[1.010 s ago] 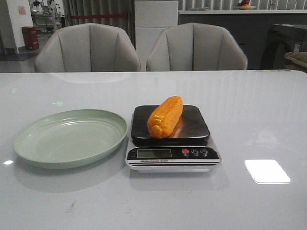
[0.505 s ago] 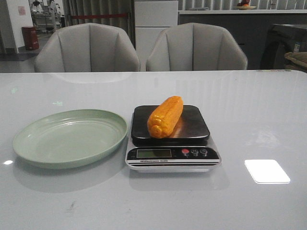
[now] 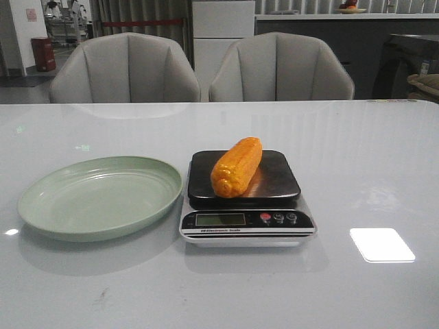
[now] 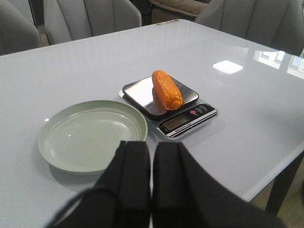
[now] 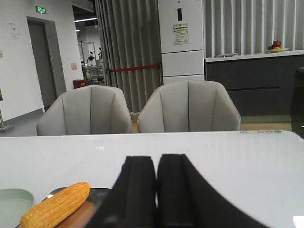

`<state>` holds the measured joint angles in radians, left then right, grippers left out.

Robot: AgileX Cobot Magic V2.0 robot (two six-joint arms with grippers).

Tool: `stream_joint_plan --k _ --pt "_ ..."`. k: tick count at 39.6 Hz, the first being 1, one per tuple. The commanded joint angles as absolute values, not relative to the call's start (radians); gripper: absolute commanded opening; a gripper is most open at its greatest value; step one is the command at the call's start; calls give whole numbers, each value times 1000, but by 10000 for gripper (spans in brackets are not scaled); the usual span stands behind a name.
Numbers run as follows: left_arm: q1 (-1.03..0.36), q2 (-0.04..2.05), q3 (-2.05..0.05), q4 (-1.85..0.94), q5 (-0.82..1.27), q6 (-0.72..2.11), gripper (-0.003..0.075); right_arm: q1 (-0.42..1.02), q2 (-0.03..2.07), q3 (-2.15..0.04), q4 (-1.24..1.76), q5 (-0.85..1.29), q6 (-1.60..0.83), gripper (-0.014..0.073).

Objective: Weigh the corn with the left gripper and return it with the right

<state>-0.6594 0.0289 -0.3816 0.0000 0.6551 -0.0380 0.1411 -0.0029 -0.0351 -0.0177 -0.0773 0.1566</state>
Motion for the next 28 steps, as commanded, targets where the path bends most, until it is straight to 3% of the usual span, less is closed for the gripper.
stream_joint_plan --k 1,14,28 --pt "-668 41 -408 0 572 -39 124 136 65 -138 -16 -58 157 167" --pt "-668 41 -408 0 572 -39 124 136 379 -396 -16 199 157 167" --pt "-668 41 -408 0 572 -39 124 136 399 -399 -15 283 157 172"
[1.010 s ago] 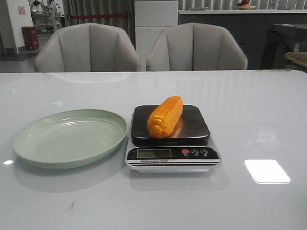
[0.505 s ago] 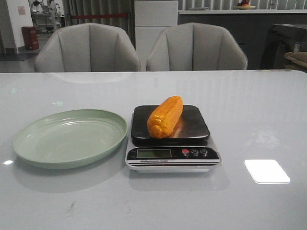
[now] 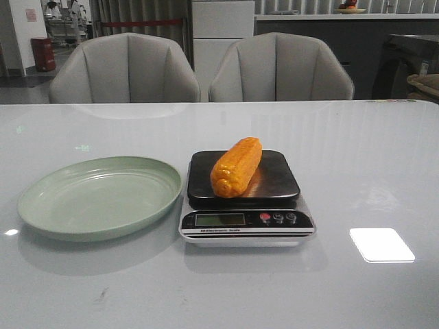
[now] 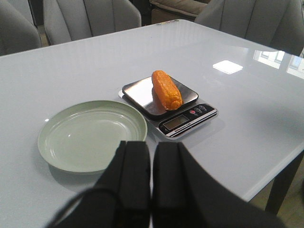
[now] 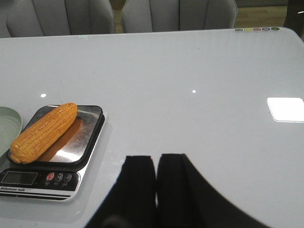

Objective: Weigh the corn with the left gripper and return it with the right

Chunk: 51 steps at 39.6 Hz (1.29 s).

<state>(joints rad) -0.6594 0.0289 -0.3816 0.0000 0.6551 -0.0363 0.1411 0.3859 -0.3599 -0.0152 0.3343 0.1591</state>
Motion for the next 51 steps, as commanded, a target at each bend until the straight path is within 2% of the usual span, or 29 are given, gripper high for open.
stream_joint_plan --k 1,3,7,14,24,34,42,51 --pt "-668 41 -408 0 572 -39 124 137 399 -399 -15 286 157 178" --pt "-668 41 -408 0 572 -39 124 143 399 -399 -15 293 157 205" --pt "-668 41 -408 0 572 -39 124 173 400 -399 -15 289 157 314" --pt "-668 41 -408 0 572 -39 124 236 418 -401 -15 249 157 619" --pt "-668 41 -408 0 572 -39 124 275 550 -460 19 256 157 610" --pt "-668 41 -408 0 572 -39 124 461 821 -630 28 291 157 610" --pt "-668 41 -408 0 572 -39 124 569 1044 -755 46 223 166 610" --pt "-668 41 -408 0 572 -39 124 568 1303 -997 96 392 211 610"
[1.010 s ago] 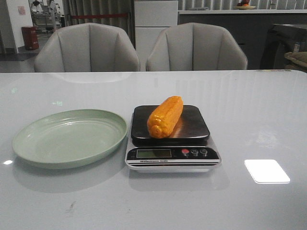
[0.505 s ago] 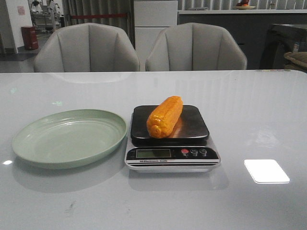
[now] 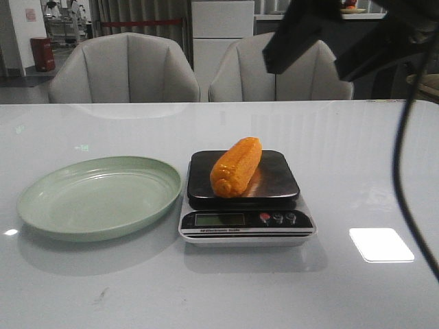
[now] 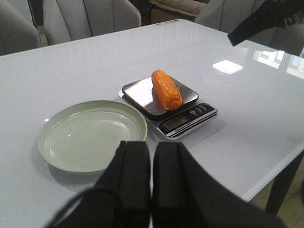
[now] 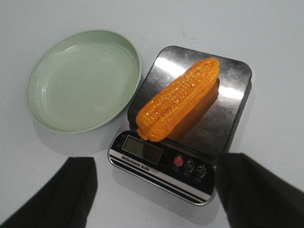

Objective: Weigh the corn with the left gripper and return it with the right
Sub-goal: 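Lower the right gripper over the scale and grasp the corn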

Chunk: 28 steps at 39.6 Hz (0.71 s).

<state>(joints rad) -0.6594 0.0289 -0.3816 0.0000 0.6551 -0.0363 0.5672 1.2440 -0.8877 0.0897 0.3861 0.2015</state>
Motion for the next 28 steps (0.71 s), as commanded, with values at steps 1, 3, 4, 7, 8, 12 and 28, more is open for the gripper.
stream_joint_plan --k 1,3,4,7,8,12,28 --pt "-668 41 -408 0 572 -39 124 568 1326 -1022 96 408 216 610" --pt "-668 41 -408 0 572 -39 124 568 1387 -1090 96 453 243 610" --pt "-668 41 -408 0 572 -39 124 568 1411 -1124 95 481 258 610" --pt "-668 41 -408 0 572 -39 124 568 1496 -1207 86 558 300 610" --pt "-668 41 -408 0 572 -39 124 568 1519 -1240 81 578 312 610" --pt "-668 41 -408 0 572 -39 124 568 1627 -1346 63 676 370 610" --pt "-668 41 -408 0 572 -39 124 594 1901 -1621 -38 936 776 608"
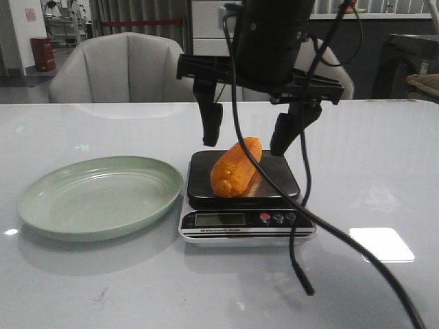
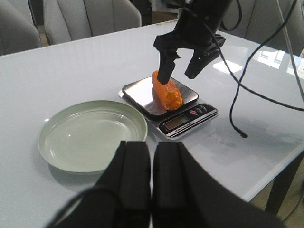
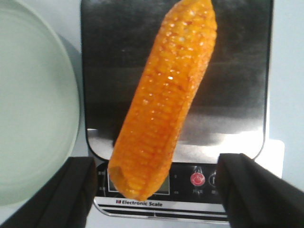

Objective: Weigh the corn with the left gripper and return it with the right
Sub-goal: 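Lower the right gripper over the scale and grasp the corn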

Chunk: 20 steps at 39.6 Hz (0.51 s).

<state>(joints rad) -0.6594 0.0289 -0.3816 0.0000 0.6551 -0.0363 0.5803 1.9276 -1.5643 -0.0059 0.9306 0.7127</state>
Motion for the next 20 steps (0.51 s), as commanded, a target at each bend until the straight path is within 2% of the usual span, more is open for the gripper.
stream_joint_plan --k 1,12,15,20 --pt "-668 39 -408 0 572 -39 124 597 1911 -1629 -41 937 793 608" --pt "-668 33 -408 0 572 -39 124 599 2009 -1701 -60 959 878 603" --pt "-668 33 -408 0 572 -39 124 599 2029 -1723 -84 1000 878 551" --pt "-668 33 -408 0 572 -39 124 599 2048 -1765 -111 1040 861 372"
